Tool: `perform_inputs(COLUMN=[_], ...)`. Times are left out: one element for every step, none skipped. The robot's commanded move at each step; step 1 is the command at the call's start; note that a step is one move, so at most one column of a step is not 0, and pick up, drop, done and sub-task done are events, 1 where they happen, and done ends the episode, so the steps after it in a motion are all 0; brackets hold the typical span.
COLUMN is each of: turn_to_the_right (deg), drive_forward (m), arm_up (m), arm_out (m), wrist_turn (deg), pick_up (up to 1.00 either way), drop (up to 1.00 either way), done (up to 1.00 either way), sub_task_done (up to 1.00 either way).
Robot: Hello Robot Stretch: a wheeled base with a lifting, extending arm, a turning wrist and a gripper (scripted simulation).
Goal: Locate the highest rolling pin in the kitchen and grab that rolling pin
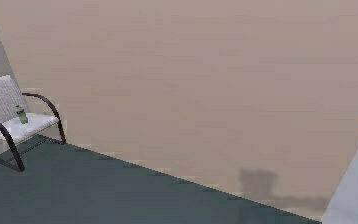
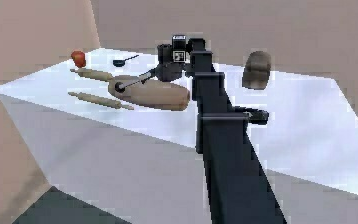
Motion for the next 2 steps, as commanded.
perform_inputs(turn_to_the_right=[0.0,0.0], drive_forward=[0.00,0.00], arm_up=[0.00,0.00], arm_out=[0.00,0.00], wrist_turn=[45.0,3.0], pick_up=[0.00,0.00], drop=[0.00,0.00], done=[0.00,0.00], sub_task_done=[0.00,0.00])
